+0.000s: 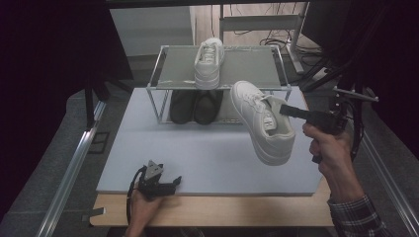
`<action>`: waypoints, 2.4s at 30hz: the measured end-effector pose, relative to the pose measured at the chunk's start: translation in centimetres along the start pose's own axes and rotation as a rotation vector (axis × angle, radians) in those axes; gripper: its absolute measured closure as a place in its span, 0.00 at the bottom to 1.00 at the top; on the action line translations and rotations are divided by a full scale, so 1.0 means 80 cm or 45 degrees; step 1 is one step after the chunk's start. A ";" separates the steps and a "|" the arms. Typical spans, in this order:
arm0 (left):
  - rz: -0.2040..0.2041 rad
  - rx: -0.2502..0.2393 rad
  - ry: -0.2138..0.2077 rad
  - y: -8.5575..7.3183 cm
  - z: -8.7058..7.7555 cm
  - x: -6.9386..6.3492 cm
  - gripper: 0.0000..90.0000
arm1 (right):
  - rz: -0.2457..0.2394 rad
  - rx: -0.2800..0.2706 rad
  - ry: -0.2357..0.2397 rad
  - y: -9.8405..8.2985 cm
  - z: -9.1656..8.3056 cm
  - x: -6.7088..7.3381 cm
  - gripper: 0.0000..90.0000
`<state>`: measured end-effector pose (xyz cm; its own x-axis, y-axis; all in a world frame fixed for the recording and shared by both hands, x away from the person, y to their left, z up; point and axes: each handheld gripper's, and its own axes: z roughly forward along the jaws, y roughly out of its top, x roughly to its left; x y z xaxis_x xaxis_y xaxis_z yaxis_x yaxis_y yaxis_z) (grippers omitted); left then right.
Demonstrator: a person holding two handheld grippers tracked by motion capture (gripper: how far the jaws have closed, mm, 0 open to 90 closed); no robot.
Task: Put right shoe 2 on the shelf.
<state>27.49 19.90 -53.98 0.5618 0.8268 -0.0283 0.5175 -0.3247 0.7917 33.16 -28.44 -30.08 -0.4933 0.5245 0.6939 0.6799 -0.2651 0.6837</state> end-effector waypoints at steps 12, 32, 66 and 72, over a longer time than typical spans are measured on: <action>-0.001 0.000 -0.001 0.000 0.000 0.000 0.14 | 0.018 -0.073 -0.048 0.034 0.028 0.001 0.96; -0.002 -0.001 -0.001 0.000 0.000 0.000 0.14 | 0.067 -0.143 -0.132 0.067 0.083 -0.023 0.96; -0.004 -0.002 0.000 0.000 0.000 0.000 0.14 | 0.072 -0.224 -0.304 0.110 0.175 -0.053 0.94; -0.003 -0.002 0.000 0.000 0.000 0.000 0.14 | 0.040 -0.213 -0.279 0.111 0.174 -0.052 0.79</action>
<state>27.46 19.91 -53.98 0.5606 0.8275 -0.0300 0.5179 -0.3221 0.7925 48.80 -21.71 -30.04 -0.3317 0.6716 0.6625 0.5850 -0.4045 0.7029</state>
